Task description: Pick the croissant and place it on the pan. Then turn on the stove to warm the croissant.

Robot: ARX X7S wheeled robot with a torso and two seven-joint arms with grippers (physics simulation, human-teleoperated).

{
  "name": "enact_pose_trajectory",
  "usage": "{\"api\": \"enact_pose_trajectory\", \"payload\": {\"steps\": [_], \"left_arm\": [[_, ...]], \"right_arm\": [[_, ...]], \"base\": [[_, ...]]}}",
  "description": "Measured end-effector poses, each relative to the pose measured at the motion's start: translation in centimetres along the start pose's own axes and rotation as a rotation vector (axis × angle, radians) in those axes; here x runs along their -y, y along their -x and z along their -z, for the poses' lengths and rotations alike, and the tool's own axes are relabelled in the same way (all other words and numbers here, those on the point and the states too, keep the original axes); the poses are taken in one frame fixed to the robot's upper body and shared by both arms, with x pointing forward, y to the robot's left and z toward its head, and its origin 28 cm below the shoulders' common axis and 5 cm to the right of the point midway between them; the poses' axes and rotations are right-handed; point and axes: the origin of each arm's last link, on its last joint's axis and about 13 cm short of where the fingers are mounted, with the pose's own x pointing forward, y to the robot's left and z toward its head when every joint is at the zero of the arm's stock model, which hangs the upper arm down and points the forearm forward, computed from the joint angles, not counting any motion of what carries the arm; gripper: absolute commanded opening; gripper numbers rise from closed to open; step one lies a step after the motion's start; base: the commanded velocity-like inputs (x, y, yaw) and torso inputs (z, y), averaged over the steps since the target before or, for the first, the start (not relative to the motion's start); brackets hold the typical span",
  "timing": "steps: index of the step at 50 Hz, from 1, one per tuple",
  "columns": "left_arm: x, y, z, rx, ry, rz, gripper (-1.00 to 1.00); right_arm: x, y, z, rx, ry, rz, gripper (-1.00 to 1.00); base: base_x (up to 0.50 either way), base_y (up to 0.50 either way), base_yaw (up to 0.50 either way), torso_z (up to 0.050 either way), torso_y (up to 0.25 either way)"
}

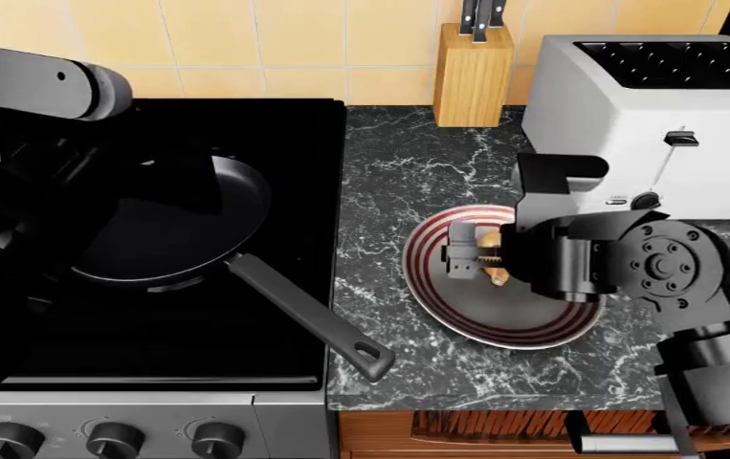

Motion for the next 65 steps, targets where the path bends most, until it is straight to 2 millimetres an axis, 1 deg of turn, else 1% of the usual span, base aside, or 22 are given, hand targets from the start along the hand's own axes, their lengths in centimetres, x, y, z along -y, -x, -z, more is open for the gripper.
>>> {"api": "enact_pose_trajectory", "payload": {"steps": [38,39,56,65], "left_arm": [[0.0,0.0,0.0,0.000,0.000,-0.006,1.00],[0.0,0.0,0.0,0.001,0.000,-0.006,1.00],[0.0,0.0,0.0,0.005,0.001,-0.004,1.00],[0.0,0.0,0.0,0.014,0.001,-0.002,1.00]], "right_arm": [[0.0,-0.2,0.2,-0.001,0.009,0.003,1.00],[0.0,-0.2,0.2,-0.001,0.010,0.003,-1.00],[-0.1,0.2,0.4,0.005,0.034,0.001,-1.00],[-0.1,1.1,0.2,0.033,0.041,0.002,-1.00]], "base": [[0.00,0.00,0.00,0.000,0.000],[0.00,0.00,0.00,0.000,0.000],[0.00,0.00,0.00,0.000,0.000],[0.00,0.00,0.00,0.000,0.000]]}}
